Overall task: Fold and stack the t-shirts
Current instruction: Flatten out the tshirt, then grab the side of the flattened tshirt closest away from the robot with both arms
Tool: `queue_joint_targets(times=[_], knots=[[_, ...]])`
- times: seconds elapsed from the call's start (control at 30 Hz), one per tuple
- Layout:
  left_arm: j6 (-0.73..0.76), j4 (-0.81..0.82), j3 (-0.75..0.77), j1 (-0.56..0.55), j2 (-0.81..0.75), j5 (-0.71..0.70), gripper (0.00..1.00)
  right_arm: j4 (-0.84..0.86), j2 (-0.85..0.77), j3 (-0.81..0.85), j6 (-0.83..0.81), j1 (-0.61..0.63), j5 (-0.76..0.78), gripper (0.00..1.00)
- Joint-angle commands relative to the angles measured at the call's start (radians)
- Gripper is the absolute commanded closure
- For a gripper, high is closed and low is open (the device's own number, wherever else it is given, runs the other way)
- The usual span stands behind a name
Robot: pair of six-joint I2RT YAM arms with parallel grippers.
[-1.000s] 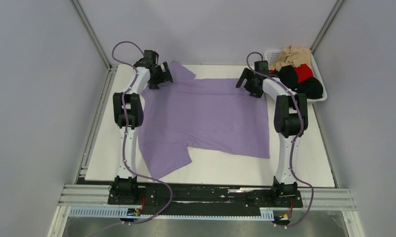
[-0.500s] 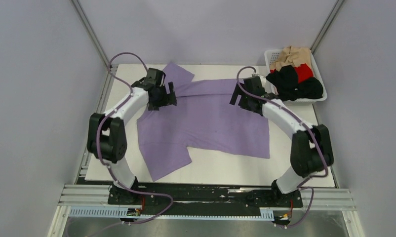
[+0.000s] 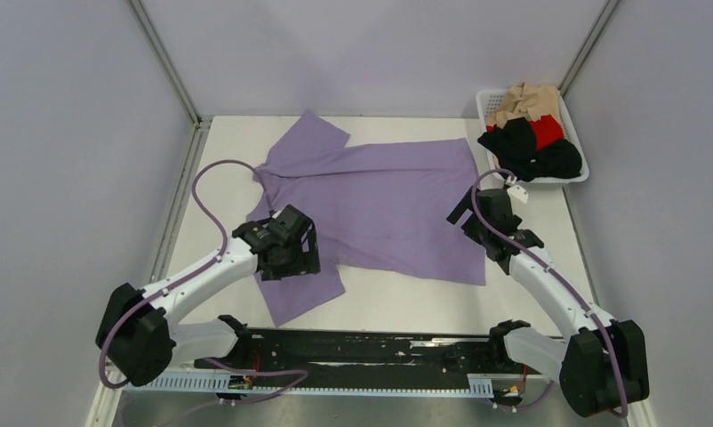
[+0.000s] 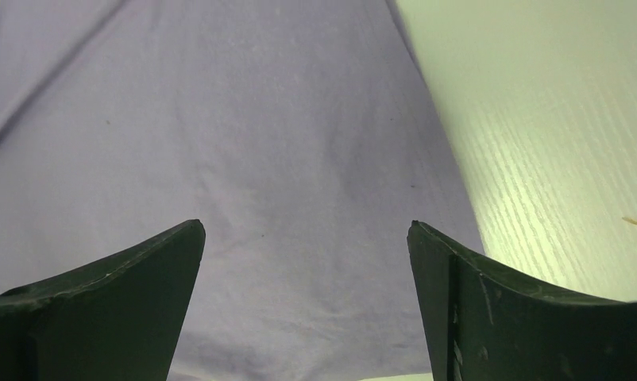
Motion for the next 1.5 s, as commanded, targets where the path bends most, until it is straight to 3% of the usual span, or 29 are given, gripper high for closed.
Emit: queue_joint_targets(times=[0.0,0.2,0.4,0.67,0.93,1.03,1.2,1.47], knots=[[-0.201,-0.126,-0.137,-0.091,-0.127,0.042,0.0,0.048,-0.079,-0.037,0.04,-0.025,0.034,0.0],[-0.312,-0.169,-0.193,-0.181,-0.121,0.038,0.01,0.049,-0.079,-0.048,0.034,-0.038,0.07,0.0],[-0.326,-0.059,-0.254,-0.202,-0.074,0.062,0.06,0.051,-0.049,-0.046,0.032,-0.045,0.057,0.0],[-0.319,0.084,-0.282,-0.201,0.007,0.026,0.19,0.05,-0.042,-0.043,0.024,-0.051,0.045,0.0],[-0.282,0.147,-0.261,-0.201,0.135,0.033,0.44,0.049,-0.04,-0.042,0.024,-0.059,0.042,0.0],[-0.271,0.125,-0.253,-0.201,0.136,0.03,0.69,0.046,-0.037,-0.041,0.028,-0.062,0.043,0.0],[-0.23,0.064,-0.24,-0.201,0.087,0.055,0.99,-0.056,-0.057,-0.029,0.122,-0.066,0.032,0.0],[-0.13,-0.01,-0.22,-0.202,-0.041,0.041,1.0,-0.305,-0.159,-0.062,0.16,-0.066,-0.051,0.0]])
